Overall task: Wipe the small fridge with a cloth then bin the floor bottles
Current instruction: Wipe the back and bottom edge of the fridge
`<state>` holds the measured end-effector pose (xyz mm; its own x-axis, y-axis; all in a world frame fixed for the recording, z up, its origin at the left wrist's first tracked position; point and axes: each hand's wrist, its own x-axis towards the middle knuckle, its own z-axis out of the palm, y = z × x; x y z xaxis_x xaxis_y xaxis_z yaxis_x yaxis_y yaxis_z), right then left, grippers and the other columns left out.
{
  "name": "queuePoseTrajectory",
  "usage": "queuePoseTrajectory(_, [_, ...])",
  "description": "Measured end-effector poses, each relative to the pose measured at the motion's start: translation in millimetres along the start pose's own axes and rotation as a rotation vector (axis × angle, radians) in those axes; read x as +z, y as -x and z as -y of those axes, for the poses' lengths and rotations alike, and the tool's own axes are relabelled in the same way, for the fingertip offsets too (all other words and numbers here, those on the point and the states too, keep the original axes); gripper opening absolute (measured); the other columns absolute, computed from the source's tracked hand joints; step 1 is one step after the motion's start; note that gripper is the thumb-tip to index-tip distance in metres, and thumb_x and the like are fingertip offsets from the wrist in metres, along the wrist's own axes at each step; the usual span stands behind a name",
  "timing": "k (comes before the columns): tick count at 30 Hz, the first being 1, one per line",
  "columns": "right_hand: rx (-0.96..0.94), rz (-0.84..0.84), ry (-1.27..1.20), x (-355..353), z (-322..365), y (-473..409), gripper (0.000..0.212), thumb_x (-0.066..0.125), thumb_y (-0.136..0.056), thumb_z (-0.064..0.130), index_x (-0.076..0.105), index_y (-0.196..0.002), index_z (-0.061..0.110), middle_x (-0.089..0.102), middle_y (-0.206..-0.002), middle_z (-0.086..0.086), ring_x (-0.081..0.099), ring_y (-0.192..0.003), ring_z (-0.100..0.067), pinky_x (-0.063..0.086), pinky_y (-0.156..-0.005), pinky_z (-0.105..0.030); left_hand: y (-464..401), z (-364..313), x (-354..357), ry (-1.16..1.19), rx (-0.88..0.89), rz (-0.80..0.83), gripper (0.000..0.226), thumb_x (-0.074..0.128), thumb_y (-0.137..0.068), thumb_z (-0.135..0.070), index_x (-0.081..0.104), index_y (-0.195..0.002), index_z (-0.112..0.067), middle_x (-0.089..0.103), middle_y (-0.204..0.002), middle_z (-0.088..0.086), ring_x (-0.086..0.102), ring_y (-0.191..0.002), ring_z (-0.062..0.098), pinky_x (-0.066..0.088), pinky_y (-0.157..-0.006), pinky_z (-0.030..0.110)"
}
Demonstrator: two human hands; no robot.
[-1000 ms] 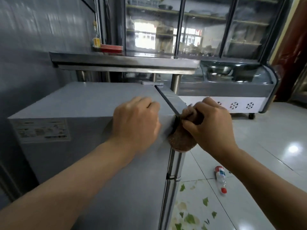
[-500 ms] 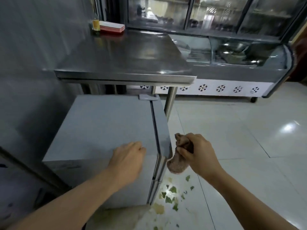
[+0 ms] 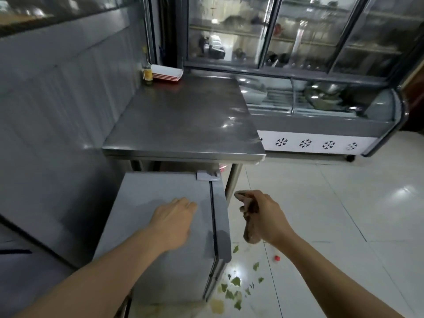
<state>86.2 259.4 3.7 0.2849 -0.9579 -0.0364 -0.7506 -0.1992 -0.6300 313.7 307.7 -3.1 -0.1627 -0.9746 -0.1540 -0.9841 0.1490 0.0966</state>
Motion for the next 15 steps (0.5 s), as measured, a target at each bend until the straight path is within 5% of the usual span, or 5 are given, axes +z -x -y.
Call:
queuePoseTrajectory(4, [-0.064, -0.071, 0.170, -12.3, 11.4, -21.0, 0.038, 0.045, -0.087, 0.003, 0.054, -0.121, 0.016, 0.053, -0.117, -0.009, 0.056, -0.099, -0.025, 0.050, -0.087, -0.039, -10.0, 13.0, -25.2, 0.015, -0.001, 0.005, 0.045, 0.053, -0.088, -0.025, 0.039, -0.130, -0.017, 0.045, -0.128, 0.004, 0.046, -0.116, 0.022, 0.044, -0.091, 0.037])
queuePoseTrajectory(9, [-0.064, -0.149, 0.226, -24.2, 17.7, -56.3, 0.025, 0.049, -0.088, 0.020, 0.062, -0.105, 0.008, 0.057, -0.097, -0.016, 0.049, -0.066, -0.029, 0.038, -0.051, -0.034, -25.5, 19.3, -48.3, 0.049, -0.036, -0.007, 0.051, 0.053, -0.089, -0.025, 0.034, -0.136, -0.017, 0.042, -0.135, 0.004, 0.045, -0.121, 0.022, 0.043, -0.096, 0.038])
queuePoseTrajectory(15, [0.010, -0.146, -0.086, -38.3, 20.4, -115.8, 0.045, 0.042, -0.080, 0.002, 0.065, -0.115, 0.018, 0.059, -0.099, -0.009, 0.061, -0.078, -0.025, 0.052, -0.065, -0.034, -56.5, 16.8, -63.1, 0.083, -0.100, -0.011, 0.046, 0.055, -0.089, -0.024, 0.038, -0.132, -0.016, 0.045, -0.128, 0.004, 0.046, -0.114, 0.021, 0.045, -0.091, 0.039])
